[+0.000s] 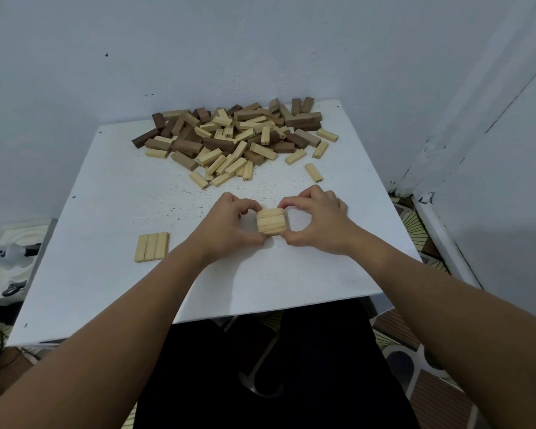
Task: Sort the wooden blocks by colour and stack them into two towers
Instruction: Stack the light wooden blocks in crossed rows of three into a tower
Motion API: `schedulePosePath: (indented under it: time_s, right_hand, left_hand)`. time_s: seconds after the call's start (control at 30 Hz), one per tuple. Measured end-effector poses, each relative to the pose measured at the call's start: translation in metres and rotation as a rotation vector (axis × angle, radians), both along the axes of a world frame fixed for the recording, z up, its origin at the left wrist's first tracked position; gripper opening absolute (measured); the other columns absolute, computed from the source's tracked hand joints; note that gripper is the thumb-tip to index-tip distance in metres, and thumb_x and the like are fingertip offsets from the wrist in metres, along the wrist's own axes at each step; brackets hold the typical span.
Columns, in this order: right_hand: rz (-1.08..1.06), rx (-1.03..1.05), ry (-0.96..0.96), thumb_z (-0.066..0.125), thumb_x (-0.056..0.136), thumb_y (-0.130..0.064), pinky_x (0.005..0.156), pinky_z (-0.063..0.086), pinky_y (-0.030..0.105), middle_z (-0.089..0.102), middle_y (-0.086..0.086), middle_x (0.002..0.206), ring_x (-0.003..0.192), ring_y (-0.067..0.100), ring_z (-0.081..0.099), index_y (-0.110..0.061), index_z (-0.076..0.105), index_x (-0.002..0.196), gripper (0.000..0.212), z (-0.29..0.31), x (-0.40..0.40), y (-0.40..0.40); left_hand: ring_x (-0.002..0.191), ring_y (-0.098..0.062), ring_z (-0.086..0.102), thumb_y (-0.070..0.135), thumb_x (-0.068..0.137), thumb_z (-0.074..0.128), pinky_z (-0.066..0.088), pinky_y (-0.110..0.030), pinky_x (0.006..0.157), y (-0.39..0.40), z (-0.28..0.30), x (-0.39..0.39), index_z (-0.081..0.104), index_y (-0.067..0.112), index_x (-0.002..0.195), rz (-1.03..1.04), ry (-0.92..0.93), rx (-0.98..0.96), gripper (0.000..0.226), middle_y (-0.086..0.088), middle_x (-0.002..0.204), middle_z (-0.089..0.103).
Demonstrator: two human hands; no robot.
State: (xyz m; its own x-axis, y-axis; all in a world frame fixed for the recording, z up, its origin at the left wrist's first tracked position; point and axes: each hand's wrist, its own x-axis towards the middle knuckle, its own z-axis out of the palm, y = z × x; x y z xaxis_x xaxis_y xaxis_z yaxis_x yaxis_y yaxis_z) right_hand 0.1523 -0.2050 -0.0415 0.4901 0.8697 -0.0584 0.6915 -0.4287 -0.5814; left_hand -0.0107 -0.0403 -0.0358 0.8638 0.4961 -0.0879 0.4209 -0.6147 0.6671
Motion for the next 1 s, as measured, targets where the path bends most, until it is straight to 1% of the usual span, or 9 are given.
schedulePosePath:
  time_s: [0.1, 0.17, 0.23, 0.33, 0.4, 0.5, 0.67, 0.77, 1.0]
  right_hand:
    - [0.017, 0.083, 0.046, 0.08, 0.077, -0.045, 0.103, 0.027, 0.036, 0.042, -0.011, 0.115, 0.116, 0.012, 0.033, -0.049, 0.061, 0.122, 0.05, 0.005, -0.015, 0.01]
    - [0.047, 0.129, 0.074, 0.082, 0.076, -0.041, 0.104, 0.032, 0.039, 0.043, -0.01, 0.115, 0.116, 0.013, 0.034, -0.047, 0.061, 0.122, 0.051, 0.01, -0.03, 0.024]
    - [0.075, 0.174, 0.104, 0.082, 0.076, -0.04, 0.105, 0.037, 0.041, 0.044, -0.01, 0.115, 0.116, 0.015, 0.036, -0.045, 0.062, 0.123, 0.051, 0.011, -0.048, 0.043]
    - [0.094, 0.233, 0.15, 0.083, 0.076, -0.041, 0.105, 0.041, 0.04, 0.044, -0.01, 0.114, 0.116, 0.018, 0.038, -0.043, 0.064, 0.123, 0.05, 0.006, -0.081, 0.072]
    - [0.106, 0.243, 0.176, 0.082, 0.077, -0.041, 0.105, 0.042, 0.04, 0.044, -0.009, 0.114, 0.116, 0.018, 0.038, -0.043, 0.065, 0.121, 0.048, 0.002, -0.101, 0.09]
    - [0.121, 0.222, 0.166, 0.082, 0.077, -0.044, 0.107, 0.039, 0.04, 0.044, -0.008, 0.117, 0.118, 0.018, 0.038, -0.046, 0.064, 0.122, 0.049, -0.004, -0.123, 0.11]
    - [0.105, 0.186, 0.056, 0.079, 0.076, -0.053, 0.104, 0.027, 0.036, 0.042, -0.012, 0.116, 0.116, 0.015, 0.035, -0.049, 0.062, 0.121, 0.049, -0.013, -0.141, 0.127]
    - [0.097, 0.18, 0.017, 0.077, 0.074, -0.057, 0.106, 0.024, 0.037, 0.041, -0.013, 0.115, 0.116, 0.013, 0.034, -0.051, 0.061, 0.121, 0.05, -0.017, -0.143, 0.13]
    - [0.092, 0.166, -0.073, 0.072, 0.072, -0.068, 0.105, 0.022, 0.034, 0.041, -0.017, 0.114, 0.116, 0.01, 0.036, -0.055, 0.059, 0.123, 0.053, -0.024, -0.147, 0.132]
  left_hand:
    - [0.099, -0.005, 0.048, 0.041, 0.072, 0.089, 0.04, -0.022, 0.078, 0.012, 0.013, -0.016, 0.066, 0.037, 0.123, -0.023, -0.004, 0.048, 0.056, 0.011, 0.108, 0.044]
    - [0.1, -0.009, 0.048, 0.04, 0.071, 0.09, 0.042, -0.025, 0.079, 0.026, 0.023, -0.032, 0.067, 0.038, 0.12, -0.017, 0.008, 0.069, 0.054, 0.01, 0.106, 0.044]
    - [0.099, -0.011, 0.05, 0.039, 0.07, 0.091, 0.046, -0.028, 0.083, 0.042, 0.033, -0.054, 0.069, 0.038, 0.119, 0.001, 0.026, 0.074, 0.054, 0.008, 0.104, 0.046]
    - [0.096, -0.011, 0.052, 0.036, 0.071, 0.093, 0.049, -0.03, 0.088, 0.066, 0.042, -0.089, 0.07, 0.036, 0.118, 0.037, 0.044, 0.083, 0.053, 0.003, 0.104, 0.048]
    - [0.097, -0.012, 0.052, 0.041, 0.067, 0.093, 0.05, -0.032, 0.09, 0.08, 0.044, -0.111, 0.07, 0.036, 0.118, 0.062, 0.061, 0.066, 0.056, 0.002, 0.105, 0.049]
    - [0.098, -0.013, 0.052, 0.05, 0.064, 0.095, 0.049, -0.03, 0.087, 0.095, 0.04, -0.136, 0.07, 0.037, 0.117, 0.085, 0.087, 0.036, 0.06, 0.004, 0.107, 0.048]
    - [0.095, -0.013, 0.053, 0.041, 0.063, 0.097, 0.049, -0.031, 0.09, 0.109, 0.025, -0.158, 0.072, 0.039, 0.111, 0.127, 0.029, -0.011, 0.054, 0.002, 0.105, 0.048]
    - [0.091, -0.013, 0.052, 0.037, 0.065, 0.097, 0.049, -0.03, 0.089, 0.114, 0.018, -0.162, 0.072, 0.039, 0.112, 0.128, 0.013, -0.039, 0.053, 0.004, 0.104, 0.047]
    - [0.094, -0.01, 0.051, 0.03, 0.07, 0.094, 0.044, -0.018, 0.083, 0.12, 0.011, -0.168, 0.071, 0.04, 0.111, 0.122, -0.007, -0.067, 0.048, 0.004, 0.107, 0.047]
